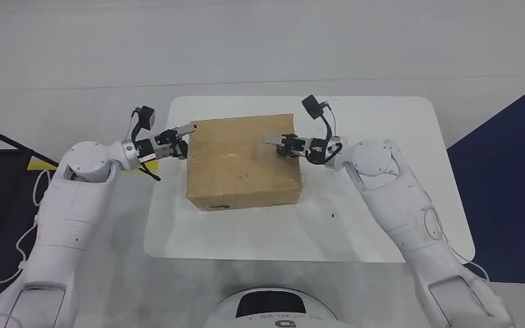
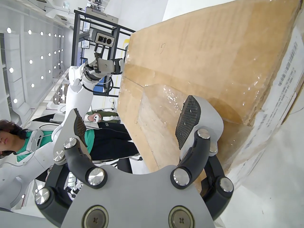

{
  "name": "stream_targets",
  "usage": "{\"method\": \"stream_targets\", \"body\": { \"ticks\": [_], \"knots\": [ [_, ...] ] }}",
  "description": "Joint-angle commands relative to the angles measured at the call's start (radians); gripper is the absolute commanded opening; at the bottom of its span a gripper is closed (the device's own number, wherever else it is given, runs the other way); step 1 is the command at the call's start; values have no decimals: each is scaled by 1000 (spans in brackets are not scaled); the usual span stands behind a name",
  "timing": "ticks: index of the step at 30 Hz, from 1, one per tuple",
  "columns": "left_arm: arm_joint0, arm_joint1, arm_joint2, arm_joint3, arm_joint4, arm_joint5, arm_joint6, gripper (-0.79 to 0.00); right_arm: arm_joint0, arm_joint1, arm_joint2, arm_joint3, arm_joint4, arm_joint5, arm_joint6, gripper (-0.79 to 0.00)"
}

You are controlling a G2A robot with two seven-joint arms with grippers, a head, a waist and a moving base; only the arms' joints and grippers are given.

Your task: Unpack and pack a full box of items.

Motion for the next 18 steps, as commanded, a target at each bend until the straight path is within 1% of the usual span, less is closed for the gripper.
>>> {"method": "stream_targets", "body": {
  "ticks": [1, 7, 13, 18],
  "knots": [
    [-16, -4, 15, 6, 3, 2, 0, 0, -9, 2, 5, -3, 5, -1, 2, 0],
    [-53, -16, 65, 4, 22, 10, -1, 0, -18, 2, -5, -13, 8, -2, -3, 0],
    [-90, -29, 113, 4, 32, 14, -1, 0, 10, -5, -42, -16, 3, 15, -8, 0],
    [-112, -37, 134, 13, 34, 12, 0, 0, 29, -9, -59, 7, 6, 26, -9, 0]
  ]
}}
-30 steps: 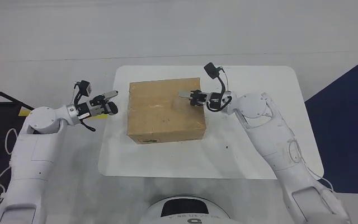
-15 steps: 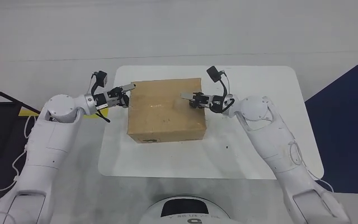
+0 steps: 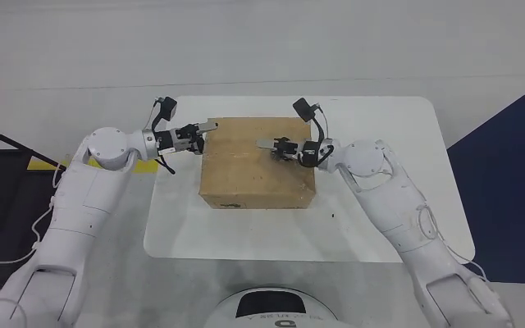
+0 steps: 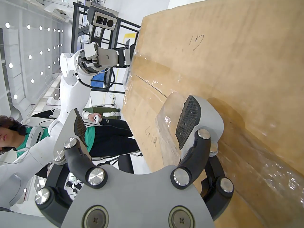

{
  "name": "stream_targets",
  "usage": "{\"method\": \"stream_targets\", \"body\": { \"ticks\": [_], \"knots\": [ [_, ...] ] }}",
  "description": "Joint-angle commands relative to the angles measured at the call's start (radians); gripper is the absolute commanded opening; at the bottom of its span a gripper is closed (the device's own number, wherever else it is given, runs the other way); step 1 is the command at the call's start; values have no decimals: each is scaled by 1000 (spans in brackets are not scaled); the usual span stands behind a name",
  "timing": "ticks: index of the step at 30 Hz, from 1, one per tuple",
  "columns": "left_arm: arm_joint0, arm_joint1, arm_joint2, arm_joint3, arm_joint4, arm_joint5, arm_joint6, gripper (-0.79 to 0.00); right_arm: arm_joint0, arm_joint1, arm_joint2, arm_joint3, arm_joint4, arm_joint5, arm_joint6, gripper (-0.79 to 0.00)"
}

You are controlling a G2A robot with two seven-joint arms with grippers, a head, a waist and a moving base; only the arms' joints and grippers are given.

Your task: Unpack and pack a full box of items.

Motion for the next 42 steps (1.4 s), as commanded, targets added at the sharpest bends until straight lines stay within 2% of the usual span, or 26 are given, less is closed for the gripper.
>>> {"method": "stream_targets", "body": {
  "ticks": [1, 15, 23, 32, 42],
  "knots": [
    [-7, -2, 5, 6, -2, -2, 2, 0, 5, -1, -3, 10, 4, 2, -1, 0],
    [-45, -19, 63, -11, 24, 3, -10, 0, 49, -15, -53, 52, 24, 19, -3, 0],
    [-55, -30, 87, -33, 18, -27, 15, 0, 67, -23, -75, 71, 39, 23, -9, 0],
    [-3, -13, -13, 16, -71, -76, 52, 0, 109, -41, -121, 98, 57, 28, -17, 0],
    [140, 22, -166, -7, -139, -122, 76, 0, 174, -79, -206, 165, 85, 16, -55, 0]
  ]
}}
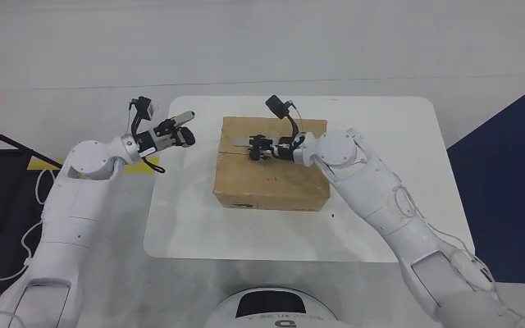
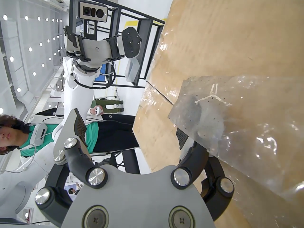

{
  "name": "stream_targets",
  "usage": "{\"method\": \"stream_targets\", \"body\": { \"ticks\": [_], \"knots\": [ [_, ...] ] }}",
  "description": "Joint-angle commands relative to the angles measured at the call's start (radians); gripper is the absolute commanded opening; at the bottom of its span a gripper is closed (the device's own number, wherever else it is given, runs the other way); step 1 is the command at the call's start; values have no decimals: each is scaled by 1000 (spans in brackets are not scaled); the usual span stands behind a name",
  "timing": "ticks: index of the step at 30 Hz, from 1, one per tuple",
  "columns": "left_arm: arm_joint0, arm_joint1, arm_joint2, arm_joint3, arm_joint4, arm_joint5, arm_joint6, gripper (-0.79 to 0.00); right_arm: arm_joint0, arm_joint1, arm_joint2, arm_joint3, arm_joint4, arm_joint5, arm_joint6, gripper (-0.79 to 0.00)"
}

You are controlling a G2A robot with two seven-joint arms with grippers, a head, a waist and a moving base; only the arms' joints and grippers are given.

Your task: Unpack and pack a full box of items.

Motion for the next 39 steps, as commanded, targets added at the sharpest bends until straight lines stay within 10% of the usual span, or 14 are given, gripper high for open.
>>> {"method": "stream_targets", "body": {
  "ticks": [1, 39],
  "knots": [
    [28, 5, -21, -10, -8, -4, 5, 0, 12, -8, -16, 15, 5, -4, -8, 0],
    [297, 29, -204, -122, -104, -79, 82, 0, 222, -228, -266, 301, 153, -162, -143, 0]
  ]
}}
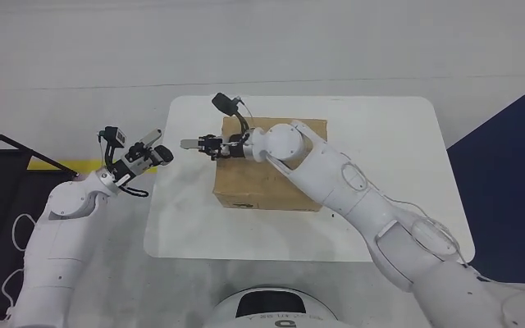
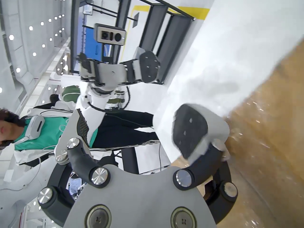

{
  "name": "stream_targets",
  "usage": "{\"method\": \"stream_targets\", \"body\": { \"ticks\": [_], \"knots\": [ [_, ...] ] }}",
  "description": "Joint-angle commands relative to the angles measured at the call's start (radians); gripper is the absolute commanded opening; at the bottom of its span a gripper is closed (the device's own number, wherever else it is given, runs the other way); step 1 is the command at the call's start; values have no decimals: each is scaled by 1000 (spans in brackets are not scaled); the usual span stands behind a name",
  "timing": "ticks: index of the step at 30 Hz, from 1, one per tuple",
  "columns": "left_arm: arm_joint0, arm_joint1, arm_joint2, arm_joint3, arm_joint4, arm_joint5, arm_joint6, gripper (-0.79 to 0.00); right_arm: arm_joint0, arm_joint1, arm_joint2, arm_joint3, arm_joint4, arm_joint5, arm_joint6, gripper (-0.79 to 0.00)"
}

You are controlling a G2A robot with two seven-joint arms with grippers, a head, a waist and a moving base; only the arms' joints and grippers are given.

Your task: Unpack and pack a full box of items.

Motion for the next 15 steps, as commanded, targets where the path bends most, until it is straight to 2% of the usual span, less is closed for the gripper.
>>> {"method": "stream_targets", "body": {
  "ticks": [1, 6, 15],
  "knots": [
    [2, 0, -1, -1, -1, 0, 0, 0, -4, -4, 16, 1, 31, -42, -12, 0],
    [0, -2, 0, -6, 0, 6, 0, 0, -20, 1, 61, -19, 32, -106, -36, 0],
    [-29, -2, 8, 2, 27, 25, -14, 0, -31, 10, 81, -40, 18, -113, -19, 0]
  ]
}}
